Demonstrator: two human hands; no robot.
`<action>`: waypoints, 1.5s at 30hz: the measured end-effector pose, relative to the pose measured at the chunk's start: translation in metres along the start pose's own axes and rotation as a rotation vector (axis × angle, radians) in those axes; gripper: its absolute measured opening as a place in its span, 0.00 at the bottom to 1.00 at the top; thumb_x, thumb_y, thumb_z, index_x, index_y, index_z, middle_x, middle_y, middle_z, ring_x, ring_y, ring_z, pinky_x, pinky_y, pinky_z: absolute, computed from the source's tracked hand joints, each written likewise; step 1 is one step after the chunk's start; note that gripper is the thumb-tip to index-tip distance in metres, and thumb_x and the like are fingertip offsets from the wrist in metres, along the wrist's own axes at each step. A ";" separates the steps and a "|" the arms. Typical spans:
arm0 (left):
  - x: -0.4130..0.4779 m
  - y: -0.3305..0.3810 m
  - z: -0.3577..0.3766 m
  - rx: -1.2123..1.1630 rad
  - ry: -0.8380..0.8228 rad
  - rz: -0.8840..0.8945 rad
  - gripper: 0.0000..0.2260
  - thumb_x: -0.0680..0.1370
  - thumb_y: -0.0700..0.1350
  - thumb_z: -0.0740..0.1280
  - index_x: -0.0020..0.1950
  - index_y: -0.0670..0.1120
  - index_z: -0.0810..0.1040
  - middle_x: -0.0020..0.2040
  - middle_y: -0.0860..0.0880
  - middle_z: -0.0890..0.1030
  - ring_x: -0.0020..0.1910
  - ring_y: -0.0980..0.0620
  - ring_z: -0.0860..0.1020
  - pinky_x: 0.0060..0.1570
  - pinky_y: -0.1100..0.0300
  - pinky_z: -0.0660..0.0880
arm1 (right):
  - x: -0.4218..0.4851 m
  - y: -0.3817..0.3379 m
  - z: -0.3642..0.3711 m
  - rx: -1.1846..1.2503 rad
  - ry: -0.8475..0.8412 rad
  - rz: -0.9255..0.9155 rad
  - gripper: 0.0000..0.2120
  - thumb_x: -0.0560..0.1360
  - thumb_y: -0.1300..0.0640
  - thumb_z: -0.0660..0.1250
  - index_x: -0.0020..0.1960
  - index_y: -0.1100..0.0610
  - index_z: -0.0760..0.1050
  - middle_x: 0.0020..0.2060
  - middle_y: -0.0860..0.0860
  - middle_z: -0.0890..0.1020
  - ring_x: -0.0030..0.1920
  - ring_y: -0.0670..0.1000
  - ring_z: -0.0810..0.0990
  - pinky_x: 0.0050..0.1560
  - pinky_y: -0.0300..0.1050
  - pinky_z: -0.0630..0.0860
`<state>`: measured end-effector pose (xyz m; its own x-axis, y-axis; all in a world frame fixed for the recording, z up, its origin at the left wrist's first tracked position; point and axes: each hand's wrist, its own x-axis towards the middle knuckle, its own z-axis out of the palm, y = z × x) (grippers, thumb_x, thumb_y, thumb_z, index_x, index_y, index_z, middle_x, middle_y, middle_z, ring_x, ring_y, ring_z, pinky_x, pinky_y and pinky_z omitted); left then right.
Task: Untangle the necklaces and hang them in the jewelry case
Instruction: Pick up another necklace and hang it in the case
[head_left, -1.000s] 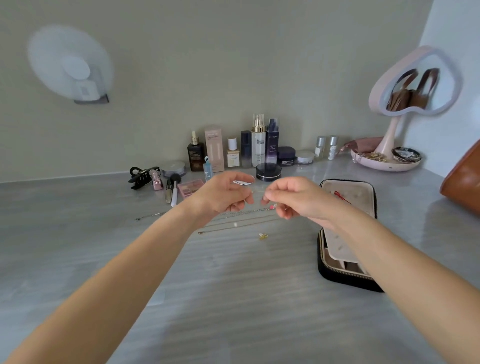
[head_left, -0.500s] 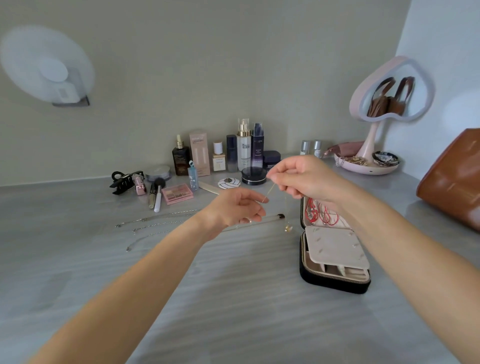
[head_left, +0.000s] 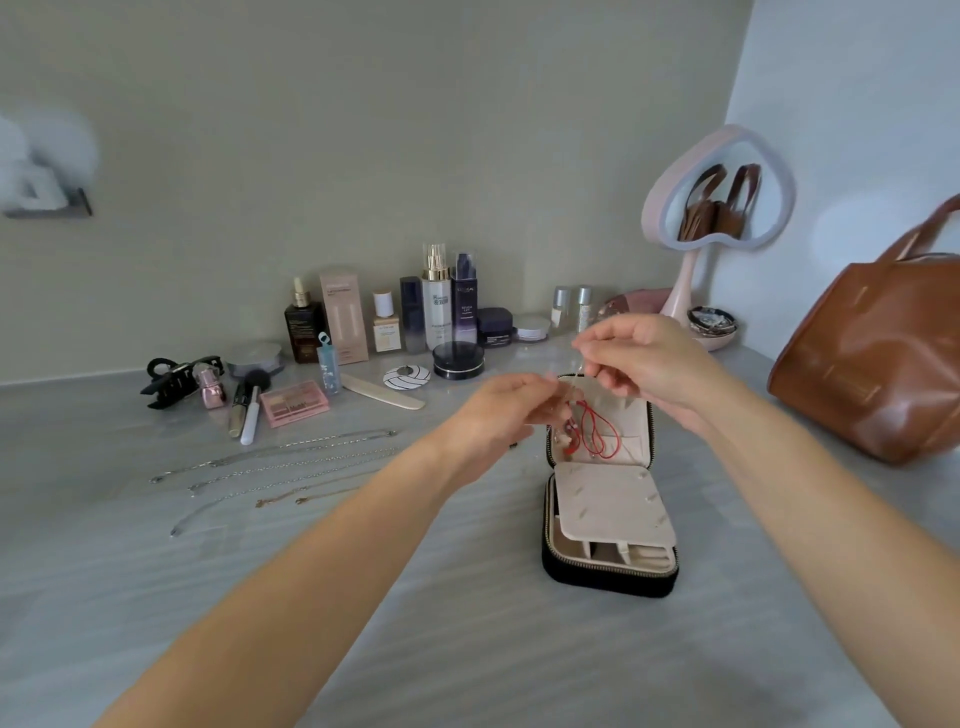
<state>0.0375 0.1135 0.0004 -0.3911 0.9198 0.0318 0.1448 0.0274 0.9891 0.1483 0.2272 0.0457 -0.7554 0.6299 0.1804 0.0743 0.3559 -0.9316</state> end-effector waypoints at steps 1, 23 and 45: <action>0.002 0.000 0.002 0.036 0.010 0.017 0.09 0.79 0.48 0.60 0.44 0.50 0.79 0.37 0.53 0.78 0.40 0.56 0.75 0.46 0.58 0.65 | -0.001 0.004 -0.004 0.000 0.012 0.008 0.04 0.74 0.64 0.65 0.45 0.58 0.78 0.31 0.51 0.80 0.25 0.42 0.72 0.25 0.34 0.67; 0.034 0.008 0.019 0.331 0.113 0.052 0.06 0.75 0.42 0.67 0.47 0.42 0.81 0.35 0.51 0.80 0.37 0.55 0.76 0.32 0.68 0.73 | -0.003 0.051 -0.009 0.081 -0.151 0.126 0.14 0.72 0.70 0.62 0.52 0.56 0.78 0.36 0.53 0.83 0.31 0.43 0.76 0.31 0.35 0.68; 0.043 -0.030 0.006 0.162 0.283 0.029 0.19 0.75 0.49 0.67 0.64 0.46 0.71 0.54 0.52 0.76 0.51 0.54 0.75 0.36 0.66 0.71 | 0.029 0.055 0.003 -0.548 0.097 -0.218 0.03 0.71 0.57 0.69 0.40 0.52 0.81 0.29 0.40 0.77 0.32 0.39 0.74 0.37 0.36 0.69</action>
<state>0.0220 0.1547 -0.0287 -0.6183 0.7766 0.1207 0.2937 0.0858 0.9520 0.1287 0.2629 -0.0013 -0.7298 0.5534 0.4015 0.2685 0.7720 -0.5761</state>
